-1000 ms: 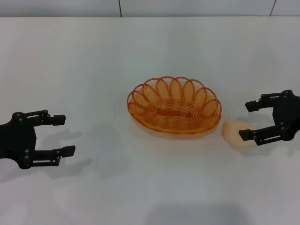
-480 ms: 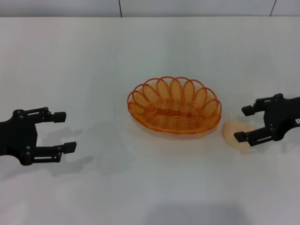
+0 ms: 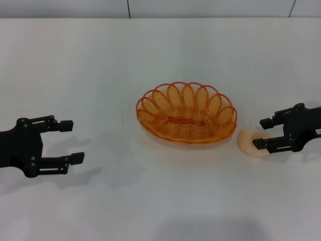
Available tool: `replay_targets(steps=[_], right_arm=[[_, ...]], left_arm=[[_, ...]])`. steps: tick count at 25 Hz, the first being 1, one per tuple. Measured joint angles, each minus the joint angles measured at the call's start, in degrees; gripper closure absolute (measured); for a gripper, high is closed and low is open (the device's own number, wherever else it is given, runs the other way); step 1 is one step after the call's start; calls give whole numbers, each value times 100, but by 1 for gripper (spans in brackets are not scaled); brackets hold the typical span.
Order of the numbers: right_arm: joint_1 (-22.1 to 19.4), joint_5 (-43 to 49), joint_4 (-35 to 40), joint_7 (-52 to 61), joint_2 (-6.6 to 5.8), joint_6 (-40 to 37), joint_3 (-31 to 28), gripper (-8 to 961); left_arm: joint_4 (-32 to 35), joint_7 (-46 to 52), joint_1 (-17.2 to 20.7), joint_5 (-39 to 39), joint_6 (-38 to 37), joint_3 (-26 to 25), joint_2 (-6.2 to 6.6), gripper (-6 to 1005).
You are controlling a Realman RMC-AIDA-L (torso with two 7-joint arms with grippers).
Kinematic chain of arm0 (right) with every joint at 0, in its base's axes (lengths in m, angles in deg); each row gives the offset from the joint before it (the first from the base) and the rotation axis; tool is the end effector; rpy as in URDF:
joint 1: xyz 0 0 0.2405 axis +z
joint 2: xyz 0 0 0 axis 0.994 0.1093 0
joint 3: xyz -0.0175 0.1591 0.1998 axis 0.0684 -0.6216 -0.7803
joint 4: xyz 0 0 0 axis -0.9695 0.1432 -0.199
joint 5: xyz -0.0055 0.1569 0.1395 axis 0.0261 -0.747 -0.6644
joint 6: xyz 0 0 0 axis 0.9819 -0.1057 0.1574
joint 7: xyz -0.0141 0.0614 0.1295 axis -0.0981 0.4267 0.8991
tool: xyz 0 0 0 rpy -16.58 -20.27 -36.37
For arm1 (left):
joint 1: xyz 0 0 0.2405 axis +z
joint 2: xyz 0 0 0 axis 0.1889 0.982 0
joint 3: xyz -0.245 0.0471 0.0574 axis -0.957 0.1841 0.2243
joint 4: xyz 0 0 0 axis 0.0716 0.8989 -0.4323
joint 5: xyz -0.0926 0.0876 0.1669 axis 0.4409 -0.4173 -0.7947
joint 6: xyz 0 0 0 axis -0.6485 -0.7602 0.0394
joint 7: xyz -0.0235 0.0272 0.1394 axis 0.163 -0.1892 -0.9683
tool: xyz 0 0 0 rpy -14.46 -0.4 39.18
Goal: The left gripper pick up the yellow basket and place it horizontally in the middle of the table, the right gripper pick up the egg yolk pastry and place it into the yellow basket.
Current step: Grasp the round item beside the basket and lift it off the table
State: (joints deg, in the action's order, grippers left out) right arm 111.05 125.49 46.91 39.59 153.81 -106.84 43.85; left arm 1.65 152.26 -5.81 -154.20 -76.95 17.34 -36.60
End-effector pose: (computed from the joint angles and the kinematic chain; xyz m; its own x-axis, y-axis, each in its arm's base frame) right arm 0.2560 0.3432 0.0175 0.9233 -0.3709 -0.0995 -0.3840 -0.8970 -0.2191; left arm -0.3133 0.2680 0.0590 0.8855 0.2446 0.3950 0.3458 -0.9148 -0.2087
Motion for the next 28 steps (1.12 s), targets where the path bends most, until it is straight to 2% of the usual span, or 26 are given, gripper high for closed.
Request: replay_targets(steps=[2, 7, 16, 21, 25, 28], right_arm=[[-7, 52, -2, 3, 2, 53, 1, 264], [-31, 122, -5, 33, 12, 81, 8, 495], [-36, 122, -5, 7, 8, 56, 64, 718], [-39, 91, 19, 5, -3, -4, 27, 877], [-10, -6, 188, 3, -25, -418, -257, 899], [35, -76, 447, 55, -15, -802, -458, 907]], left_arm=[[0, 0, 5, 3, -1, 1, -4, 199], [0, 8, 9, 23, -12, 0, -5, 200], [8, 53, 8, 11, -36, 1, 0, 200], [10, 44, 28, 5, -46, 1, 1, 200], [9, 20, 75, -3, -48, 0, -5, 200], [9, -55, 77, -10, -49, 9, -60, 200]])
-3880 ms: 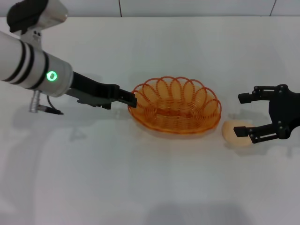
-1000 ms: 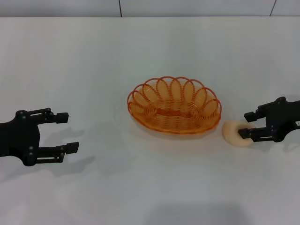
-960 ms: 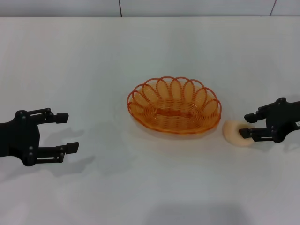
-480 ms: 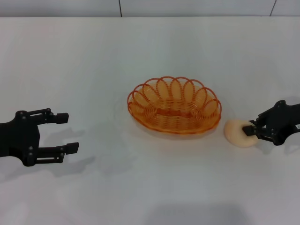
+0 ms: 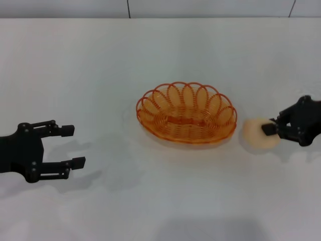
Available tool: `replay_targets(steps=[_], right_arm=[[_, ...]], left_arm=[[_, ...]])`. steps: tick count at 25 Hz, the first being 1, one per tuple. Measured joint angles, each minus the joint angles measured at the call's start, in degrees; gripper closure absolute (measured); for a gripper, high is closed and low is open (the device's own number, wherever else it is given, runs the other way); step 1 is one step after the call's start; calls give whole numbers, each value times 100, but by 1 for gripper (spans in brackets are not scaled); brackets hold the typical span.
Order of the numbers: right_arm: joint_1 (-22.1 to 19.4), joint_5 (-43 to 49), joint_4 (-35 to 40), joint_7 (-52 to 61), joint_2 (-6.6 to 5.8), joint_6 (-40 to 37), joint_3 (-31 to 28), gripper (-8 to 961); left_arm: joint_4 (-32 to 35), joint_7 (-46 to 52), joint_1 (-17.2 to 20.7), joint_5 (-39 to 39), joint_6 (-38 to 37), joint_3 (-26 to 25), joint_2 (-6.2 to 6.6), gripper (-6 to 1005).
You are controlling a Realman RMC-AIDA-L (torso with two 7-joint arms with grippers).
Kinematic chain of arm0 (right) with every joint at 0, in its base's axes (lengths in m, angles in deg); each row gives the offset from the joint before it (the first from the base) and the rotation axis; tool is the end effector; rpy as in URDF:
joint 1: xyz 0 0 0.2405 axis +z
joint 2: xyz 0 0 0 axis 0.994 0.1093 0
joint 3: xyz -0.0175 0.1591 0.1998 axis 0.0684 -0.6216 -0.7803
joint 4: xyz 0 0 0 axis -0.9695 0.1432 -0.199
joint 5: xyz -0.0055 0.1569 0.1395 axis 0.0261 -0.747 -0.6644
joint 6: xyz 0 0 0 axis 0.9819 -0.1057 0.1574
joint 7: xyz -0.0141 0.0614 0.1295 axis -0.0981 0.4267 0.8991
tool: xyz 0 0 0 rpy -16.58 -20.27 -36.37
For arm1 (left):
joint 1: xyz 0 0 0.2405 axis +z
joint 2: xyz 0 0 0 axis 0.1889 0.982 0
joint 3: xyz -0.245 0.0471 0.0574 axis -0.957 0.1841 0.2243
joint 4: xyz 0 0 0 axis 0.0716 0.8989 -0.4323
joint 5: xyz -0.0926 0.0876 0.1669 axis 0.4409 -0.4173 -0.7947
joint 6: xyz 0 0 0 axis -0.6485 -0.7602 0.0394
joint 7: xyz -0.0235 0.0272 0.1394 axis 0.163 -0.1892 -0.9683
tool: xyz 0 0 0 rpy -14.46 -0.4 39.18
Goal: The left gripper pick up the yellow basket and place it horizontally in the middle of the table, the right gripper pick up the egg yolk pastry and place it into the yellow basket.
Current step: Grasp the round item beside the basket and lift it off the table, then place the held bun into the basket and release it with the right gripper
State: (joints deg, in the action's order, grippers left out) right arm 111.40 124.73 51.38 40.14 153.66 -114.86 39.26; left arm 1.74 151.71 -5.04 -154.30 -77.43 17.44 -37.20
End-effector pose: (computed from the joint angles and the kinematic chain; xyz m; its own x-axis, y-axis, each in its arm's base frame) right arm 0.2402 0.3386 0.0390 0.9305 -0.3377 -0.1416 -0.3594 -0.9164 -0.1764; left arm -0.3143 0.2622 0.0548 0.8822 0.2477 0.4006 0.3474 -0.9165 -0.1984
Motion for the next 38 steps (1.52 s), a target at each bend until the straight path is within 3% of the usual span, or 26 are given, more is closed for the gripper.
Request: replay_targets(steps=[8, 11, 19, 22, 30, 34, 38], right_arm=[[404, -690, 16, 216, 58, -181, 101, 912], [502, -1224, -206, 139, 74, 154, 476, 912], [564, -2679, -758, -484, 96, 1920, 2352, 913], [593, -2933, -927, -648, 96, 2395, 2765, 913], [634, -3227, -1040, -683, 122, 3573, 3558, 914], [641, -3252, -1043, -698, 121, 3638, 3703, 914], [612, -3256, -1025, -694, 124, 3650, 3763, 830]], left_arm=[[-7, -68, -38, 3, 23, 4, -46, 200], [-8, -78, -48, 0, 35, 3, -75, 200], [-5, -95, -12, -13, 41, -1, -80, 200], [-2, -99, 3, -42, 43, -1, -81, 200], [-8, -102, -8, -95, 113, -1, -81, 200], [-24, -103, -35, -164, 135, -1, -86, 200], [-30, -104, -39, -203, 146, 0, -106, 200]])
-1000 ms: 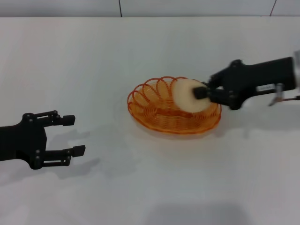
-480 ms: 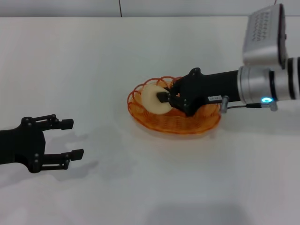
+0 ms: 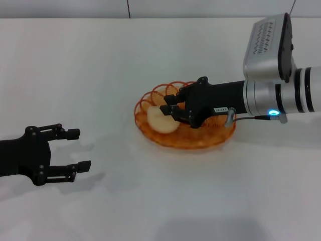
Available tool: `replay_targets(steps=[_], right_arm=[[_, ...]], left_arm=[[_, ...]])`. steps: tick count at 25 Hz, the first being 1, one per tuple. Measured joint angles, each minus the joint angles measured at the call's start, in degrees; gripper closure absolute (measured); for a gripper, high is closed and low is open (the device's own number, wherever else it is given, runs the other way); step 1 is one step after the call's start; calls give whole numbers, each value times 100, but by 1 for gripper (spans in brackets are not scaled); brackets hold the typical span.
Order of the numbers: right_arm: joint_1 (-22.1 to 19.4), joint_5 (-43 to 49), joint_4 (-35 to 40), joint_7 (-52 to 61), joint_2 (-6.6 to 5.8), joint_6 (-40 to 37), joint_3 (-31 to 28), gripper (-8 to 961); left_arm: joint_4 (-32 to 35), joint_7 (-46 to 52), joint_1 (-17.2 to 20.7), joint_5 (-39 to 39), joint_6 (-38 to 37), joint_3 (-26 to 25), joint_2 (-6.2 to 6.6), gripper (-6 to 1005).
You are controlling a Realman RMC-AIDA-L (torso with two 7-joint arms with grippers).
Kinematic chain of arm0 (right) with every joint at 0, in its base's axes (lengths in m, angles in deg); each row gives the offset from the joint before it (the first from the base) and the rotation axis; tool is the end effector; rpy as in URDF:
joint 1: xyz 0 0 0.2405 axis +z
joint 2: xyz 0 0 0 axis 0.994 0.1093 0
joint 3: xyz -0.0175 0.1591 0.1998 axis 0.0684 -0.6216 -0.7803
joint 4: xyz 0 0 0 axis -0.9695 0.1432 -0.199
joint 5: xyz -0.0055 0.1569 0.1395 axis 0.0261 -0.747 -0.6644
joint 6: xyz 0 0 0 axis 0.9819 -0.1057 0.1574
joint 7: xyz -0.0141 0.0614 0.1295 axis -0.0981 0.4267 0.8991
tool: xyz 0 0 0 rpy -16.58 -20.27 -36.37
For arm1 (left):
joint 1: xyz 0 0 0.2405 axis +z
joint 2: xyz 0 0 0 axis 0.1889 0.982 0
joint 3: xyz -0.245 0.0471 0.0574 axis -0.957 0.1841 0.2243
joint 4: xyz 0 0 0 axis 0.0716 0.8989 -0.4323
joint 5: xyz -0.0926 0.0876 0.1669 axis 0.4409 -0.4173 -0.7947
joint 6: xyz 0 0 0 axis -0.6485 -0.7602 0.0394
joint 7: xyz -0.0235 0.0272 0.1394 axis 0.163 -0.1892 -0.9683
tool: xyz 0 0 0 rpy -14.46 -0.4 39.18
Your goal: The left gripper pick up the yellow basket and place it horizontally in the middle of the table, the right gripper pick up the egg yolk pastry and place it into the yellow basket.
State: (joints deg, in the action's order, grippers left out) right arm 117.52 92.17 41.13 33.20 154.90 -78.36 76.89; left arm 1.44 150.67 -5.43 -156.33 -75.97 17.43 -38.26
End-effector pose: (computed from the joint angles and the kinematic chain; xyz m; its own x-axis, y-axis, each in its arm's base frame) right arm 0.1543 0.3646 -0.0775 0.9364 -0.1533 -0.3156 -0.2283 -0.9492 -0.2163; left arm -0.3154 0.2632 0.0452 0.8917 0.2492 0.3779 0.3418 -0.9180 -0.2010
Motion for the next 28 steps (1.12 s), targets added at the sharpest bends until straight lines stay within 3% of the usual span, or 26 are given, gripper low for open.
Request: replay_targets(steps=[6, 11, 12, 15, 20, 28], right_arm=[[-72, 16, 41, 1, -35, -86, -2, 727], [-269, 123, 297, -35, -115, -600, -230, 644], [-311, 181, 333, -47, -118, -738, -339, 628], [-554, 501, 421, -119, -112, -1415, -1010, 386], [-953, 617, 447, -558, -117, -2470, -2078, 157], [-1328, 1033, 472, -987, -181, -3201, -3015, 67]], left_arm=[[-5, 0, 1, -2, 34, 0, -1, 200], [3, 21, 12, 3, 39, 0, -1, 200], [10, 26, 17, 8, 40, 0, -1, 200], [13, 30, 1, 6, 40, 0, -1, 200], [12, 23, -13, 28, 50, 0, 0, 200], [20, 120, -25, 34, 50, 0, 36, 200]])
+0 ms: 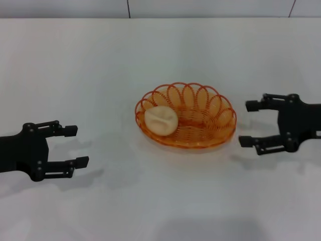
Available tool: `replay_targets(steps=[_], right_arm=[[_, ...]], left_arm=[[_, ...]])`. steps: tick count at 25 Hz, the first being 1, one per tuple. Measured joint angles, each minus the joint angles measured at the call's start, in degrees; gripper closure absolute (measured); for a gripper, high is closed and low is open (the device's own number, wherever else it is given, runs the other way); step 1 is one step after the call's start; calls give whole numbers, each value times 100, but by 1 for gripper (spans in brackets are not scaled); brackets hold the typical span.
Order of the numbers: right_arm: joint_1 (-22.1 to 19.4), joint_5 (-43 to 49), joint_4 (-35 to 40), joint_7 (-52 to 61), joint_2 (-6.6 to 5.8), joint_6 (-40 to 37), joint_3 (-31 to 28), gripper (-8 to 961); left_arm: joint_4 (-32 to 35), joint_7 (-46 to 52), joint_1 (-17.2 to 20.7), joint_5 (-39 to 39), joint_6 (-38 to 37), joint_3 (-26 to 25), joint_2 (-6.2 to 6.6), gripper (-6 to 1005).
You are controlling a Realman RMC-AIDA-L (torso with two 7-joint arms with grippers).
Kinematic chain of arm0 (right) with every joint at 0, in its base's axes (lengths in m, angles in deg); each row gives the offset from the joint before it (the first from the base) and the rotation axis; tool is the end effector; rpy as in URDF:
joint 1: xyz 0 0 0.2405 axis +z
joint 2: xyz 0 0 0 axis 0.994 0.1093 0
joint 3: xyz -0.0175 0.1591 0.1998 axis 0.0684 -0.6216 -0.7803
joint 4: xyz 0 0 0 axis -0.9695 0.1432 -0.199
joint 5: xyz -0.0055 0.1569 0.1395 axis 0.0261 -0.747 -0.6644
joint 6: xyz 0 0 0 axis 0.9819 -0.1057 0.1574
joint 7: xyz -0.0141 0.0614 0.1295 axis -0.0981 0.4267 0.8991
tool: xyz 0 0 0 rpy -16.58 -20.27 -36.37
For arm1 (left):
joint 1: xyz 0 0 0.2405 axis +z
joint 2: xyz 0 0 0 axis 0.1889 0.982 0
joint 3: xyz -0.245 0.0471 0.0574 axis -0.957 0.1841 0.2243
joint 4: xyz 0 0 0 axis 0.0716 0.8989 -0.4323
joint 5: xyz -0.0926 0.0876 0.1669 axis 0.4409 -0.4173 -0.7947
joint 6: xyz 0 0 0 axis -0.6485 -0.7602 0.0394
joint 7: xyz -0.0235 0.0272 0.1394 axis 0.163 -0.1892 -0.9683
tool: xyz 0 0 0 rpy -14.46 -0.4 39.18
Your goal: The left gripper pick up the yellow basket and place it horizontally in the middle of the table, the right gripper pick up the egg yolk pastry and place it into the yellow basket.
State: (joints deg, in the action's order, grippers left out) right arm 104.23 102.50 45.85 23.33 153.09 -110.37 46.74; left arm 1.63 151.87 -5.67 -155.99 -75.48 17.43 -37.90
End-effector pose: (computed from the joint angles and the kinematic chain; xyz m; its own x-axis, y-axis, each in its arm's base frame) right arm 0.2417 0.3159 0.0229 0.9061 -0.1550 -0.3936 -0.2437 -0.9518 -0.1861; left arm -0.3154 0.2666 0.0485 0.8885 0.2598 0.3784 0.3551 -0.9113 -0.2083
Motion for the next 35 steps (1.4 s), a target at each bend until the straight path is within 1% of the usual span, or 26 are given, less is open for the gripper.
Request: replay_targets(steps=[3, 9, 20, 27, 35], right_arm=[[-14, 298, 29, 59, -34, -82, -117, 67], [8, 637, 48, 93, -42, -168, -191, 67], [31, 781, -17, -119, -5, -160, -153, 67], [35, 853, -47, -142, -4, -136, -150, 67], [32, 855, -32, -142, 2, -127, -180, 67]], left_arm=[[2, 92, -6, -18, -6, 0, 25, 200], [-9, 292, -135, -143, -51, 50, 78, 200], [-34, 567, -439, -514, -28, 47, 42, 200], [-35, 589, -519, -579, -18, 24, 53, 200], [-25, 597, -524, -580, -2, 33, 44, 200]])
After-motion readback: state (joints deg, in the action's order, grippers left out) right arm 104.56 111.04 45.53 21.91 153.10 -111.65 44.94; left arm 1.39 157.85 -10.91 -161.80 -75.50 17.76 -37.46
